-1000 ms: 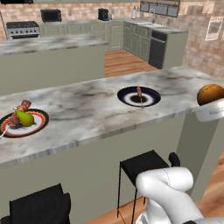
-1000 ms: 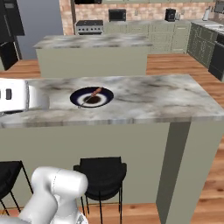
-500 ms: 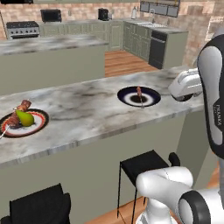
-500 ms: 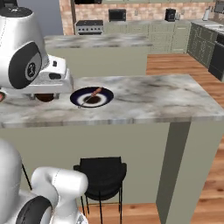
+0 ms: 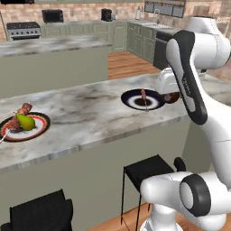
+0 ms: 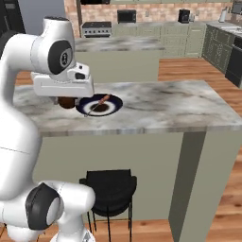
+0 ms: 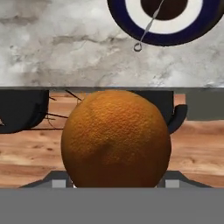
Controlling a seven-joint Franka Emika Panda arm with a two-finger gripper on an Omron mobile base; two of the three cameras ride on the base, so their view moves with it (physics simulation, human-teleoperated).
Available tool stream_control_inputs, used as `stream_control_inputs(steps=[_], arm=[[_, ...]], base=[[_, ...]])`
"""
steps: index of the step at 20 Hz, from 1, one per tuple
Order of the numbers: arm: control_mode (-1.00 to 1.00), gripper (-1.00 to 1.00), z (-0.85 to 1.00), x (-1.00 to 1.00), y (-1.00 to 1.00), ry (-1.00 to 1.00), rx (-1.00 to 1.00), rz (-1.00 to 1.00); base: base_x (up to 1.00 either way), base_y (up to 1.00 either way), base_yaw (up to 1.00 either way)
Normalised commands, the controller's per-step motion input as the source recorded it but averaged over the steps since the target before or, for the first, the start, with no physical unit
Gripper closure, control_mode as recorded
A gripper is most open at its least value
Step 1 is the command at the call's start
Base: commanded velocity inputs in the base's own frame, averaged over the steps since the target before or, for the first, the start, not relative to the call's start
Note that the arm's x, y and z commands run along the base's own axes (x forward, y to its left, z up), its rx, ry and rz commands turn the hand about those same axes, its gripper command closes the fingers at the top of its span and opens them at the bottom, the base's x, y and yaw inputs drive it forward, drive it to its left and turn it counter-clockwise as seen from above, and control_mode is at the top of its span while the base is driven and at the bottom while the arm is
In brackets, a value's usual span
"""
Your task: Pick up the pear and orange from the fridge and place one fruit on each plate on the dining counter.
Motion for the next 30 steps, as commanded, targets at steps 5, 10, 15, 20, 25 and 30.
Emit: stream_control_inputs(steps=[5, 10, 15, 20, 25, 30], arm=[[-1.0, 1.0, -0.24, 0.89, 0.0, 0.12, 0.0, -0.03], [-1.0, 1.0, -0.25, 0.78, 0.0, 0.03, 0.0, -0.03], [-1.0, 1.0, -0.32, 0.54, -0.01, -0.01, -0.04, -0.03], [-1.0, 1.0, -0.3, 0.57, -0.04, -0.01, -0.04, -0.04], [-1.0, 1.0, -0.11, 0.74, -0.18, 0.02, 0.0, -0.03], [-1.0, 1.0, -0.15, 0.48, -0.12, 0.03, 0.0, 0.0]], base=[[0.0, 0.0, 0.0], [0.0, 0.0, 0.0], [0.0, 0.0, 0.0], [0.0, 0.0, 0.0], [0.0, 0.0, 0.0], [0.0, 0.0, 0.0]])
